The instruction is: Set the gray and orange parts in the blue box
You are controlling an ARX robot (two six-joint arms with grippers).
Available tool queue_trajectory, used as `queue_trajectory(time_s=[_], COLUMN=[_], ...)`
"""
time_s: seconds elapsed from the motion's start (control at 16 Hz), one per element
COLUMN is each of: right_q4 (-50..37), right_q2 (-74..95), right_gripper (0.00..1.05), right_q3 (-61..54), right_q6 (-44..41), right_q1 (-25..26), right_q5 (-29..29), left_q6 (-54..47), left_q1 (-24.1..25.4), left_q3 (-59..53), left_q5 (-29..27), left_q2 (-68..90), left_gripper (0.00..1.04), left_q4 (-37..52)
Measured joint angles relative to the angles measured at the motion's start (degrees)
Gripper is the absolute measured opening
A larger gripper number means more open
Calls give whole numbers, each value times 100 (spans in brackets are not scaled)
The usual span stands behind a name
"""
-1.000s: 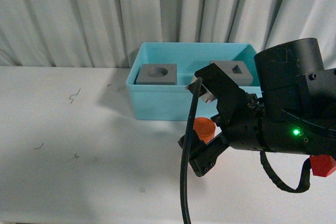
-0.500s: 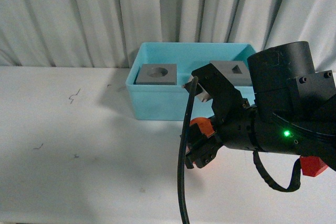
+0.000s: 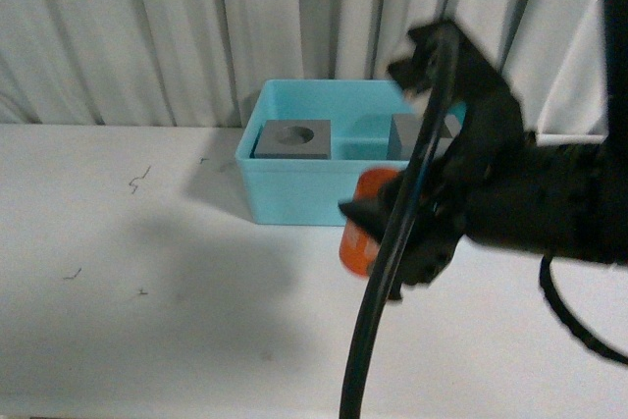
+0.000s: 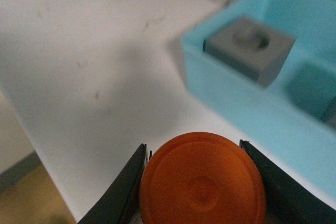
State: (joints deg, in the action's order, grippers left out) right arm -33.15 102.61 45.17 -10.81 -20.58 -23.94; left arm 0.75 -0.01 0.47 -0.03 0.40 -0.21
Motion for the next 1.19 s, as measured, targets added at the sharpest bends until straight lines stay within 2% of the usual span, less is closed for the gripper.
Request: queue_trajectory(time_s=[0.12, 0.31, 0.62, 0.81, 1.19], right_q4=[48, -116, -306, -177, 160], right_q2=[-634, -407, 1021, 1733, 2706], right_gripper=[47, 47, 47, 47, 47], right_q3=[140, 796, 1878, 2496, 3523], right_q6=[96, 321, 835, 1016, 1174], right_q1=[313, 756, 428, 136, 103], right_q5=[77, 828, 2100, 2371, 2632], left_q6=[0, 0, 0, 0, 0], left_q1=[0, 0, 0, 0, 0], left_q3=[0, 0, 0, 0, 0], left_q5=[0, 0, 0, 2, 0], left_q2=[0, 0, 0, 0, 0], left_gripper=[98, 98, 98, 98, 98], left_q4=[0, 0, 0, 0, 0])
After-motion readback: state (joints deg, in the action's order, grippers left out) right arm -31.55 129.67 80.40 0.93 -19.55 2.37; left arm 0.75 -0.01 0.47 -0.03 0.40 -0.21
